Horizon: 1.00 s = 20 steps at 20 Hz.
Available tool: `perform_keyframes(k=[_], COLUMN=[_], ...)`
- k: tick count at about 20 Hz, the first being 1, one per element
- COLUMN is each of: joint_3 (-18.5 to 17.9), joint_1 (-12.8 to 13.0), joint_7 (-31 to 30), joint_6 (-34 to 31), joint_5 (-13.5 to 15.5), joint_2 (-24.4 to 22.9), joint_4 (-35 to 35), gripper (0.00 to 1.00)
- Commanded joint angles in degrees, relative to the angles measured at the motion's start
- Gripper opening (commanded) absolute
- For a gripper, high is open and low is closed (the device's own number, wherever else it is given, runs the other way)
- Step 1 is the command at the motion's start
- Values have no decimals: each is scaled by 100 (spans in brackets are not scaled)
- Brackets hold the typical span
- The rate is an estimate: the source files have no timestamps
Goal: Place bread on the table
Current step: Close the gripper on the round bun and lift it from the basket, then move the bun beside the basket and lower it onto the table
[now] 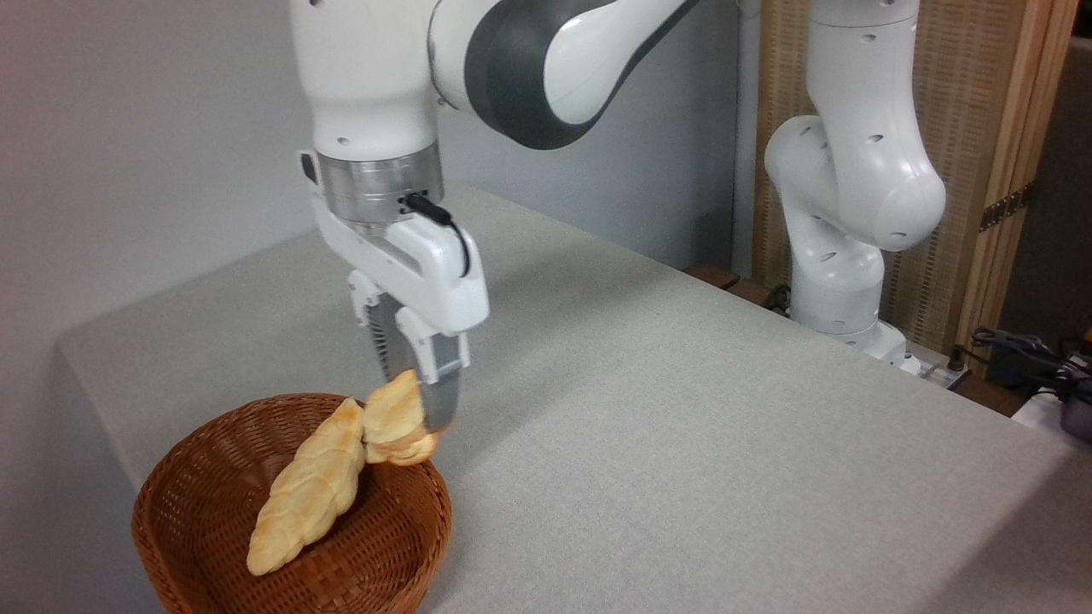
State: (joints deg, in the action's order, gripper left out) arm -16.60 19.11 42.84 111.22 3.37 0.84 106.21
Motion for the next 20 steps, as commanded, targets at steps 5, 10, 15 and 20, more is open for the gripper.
perform_keyframes(k=[5,10,15,20], joint_3=[-1,8,16,25], joint_1=[49,84,216,251], joint_7=[-277,-241,-215,-197], joint_6=[-83,-4,-4,-4], joint_5=[-55,-73,-73,-73], joint_2=[-435,-313,-277,-303], joint_4=[1173,1253,1253,1218], gripper=[66,100,100,100])
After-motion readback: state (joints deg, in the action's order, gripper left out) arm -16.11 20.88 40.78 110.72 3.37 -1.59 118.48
